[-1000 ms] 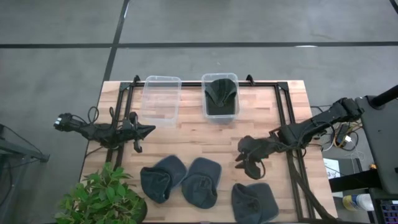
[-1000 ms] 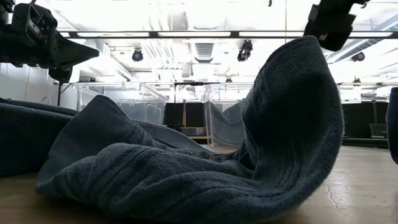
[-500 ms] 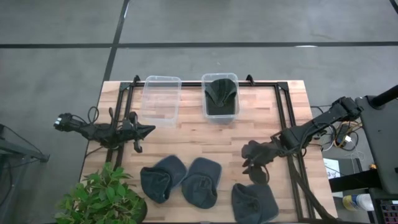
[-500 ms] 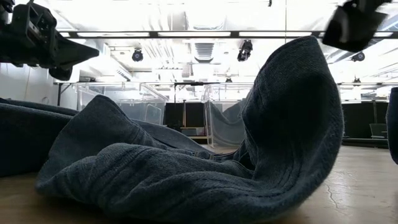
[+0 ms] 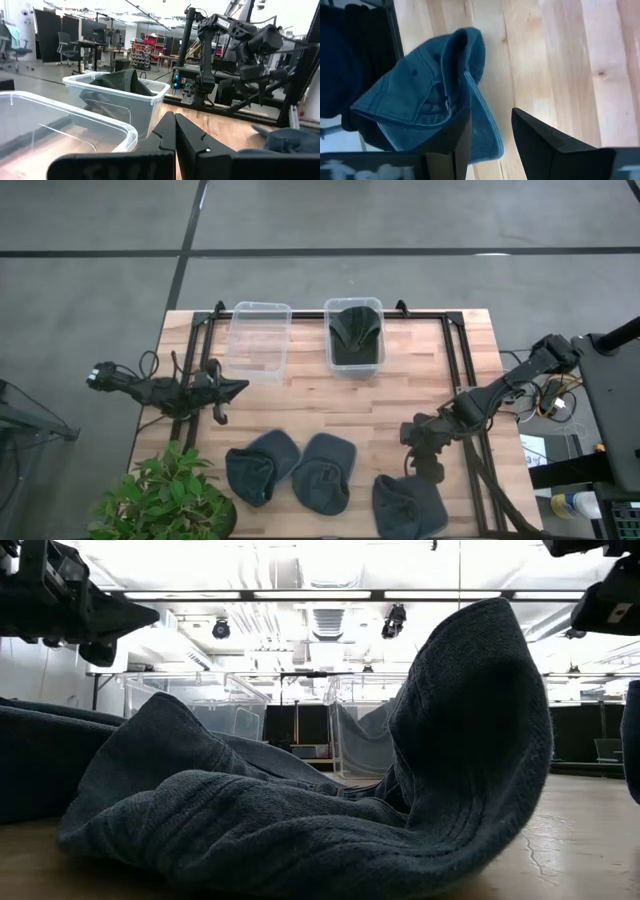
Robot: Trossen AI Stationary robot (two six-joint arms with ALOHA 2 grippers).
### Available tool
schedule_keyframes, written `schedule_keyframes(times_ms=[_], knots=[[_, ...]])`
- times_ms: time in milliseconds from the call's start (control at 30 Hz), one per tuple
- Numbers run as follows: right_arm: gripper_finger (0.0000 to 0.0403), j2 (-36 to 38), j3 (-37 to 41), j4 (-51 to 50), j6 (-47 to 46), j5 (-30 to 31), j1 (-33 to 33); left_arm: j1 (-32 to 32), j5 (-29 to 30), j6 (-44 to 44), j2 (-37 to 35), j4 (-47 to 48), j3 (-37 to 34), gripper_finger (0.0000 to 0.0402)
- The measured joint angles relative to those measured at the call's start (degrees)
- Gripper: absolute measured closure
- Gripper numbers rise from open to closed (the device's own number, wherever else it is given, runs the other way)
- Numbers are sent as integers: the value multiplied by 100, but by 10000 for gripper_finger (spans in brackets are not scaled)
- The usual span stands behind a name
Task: Pick & Place hat
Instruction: Put the right blue cap into the left transparent bin
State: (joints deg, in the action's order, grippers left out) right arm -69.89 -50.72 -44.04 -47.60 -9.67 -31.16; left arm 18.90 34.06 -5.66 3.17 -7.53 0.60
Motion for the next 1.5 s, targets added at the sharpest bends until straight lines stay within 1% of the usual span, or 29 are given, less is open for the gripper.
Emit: schedule_keyframes(times_ms=[100,167,267,500,867,967,1100,1267,1400,1500], knots=[[269,-2,129,-5,95,9,-168,0,-36,-430,-1,23,0,402],[268,-2,254,-2,104,35,-246,0,-99,-555,-1,22,0,402],[266,-2,443,89,42,66,-274,0,-117,-579,1,36,0,402],[264,-2,906,1072,-65,58,-424,-3,-120,-577,3,44,0,402],[263,-2,1514,1771,-210,77,-472,-2,-127,-692,3,16,-2,402],[262,-65,1614,2014,-257,71,-474,-2,-128,-697,3,-3,-2,402],[262,-261,1713,2645,-202,25,-474,-2,-139,-699,1,-54,-2,402],[262,-630,1734,2912,-169,-336,-472,2,-139,-708,1,-76,-2,402],[274,-847,1715,2945,-150,-435,-472,2,-138,-706,-1,-90,-2,402],[303,-956,1636,2947,-140,-557,-470,0,-135,-705,-1,-91,-2,402]])
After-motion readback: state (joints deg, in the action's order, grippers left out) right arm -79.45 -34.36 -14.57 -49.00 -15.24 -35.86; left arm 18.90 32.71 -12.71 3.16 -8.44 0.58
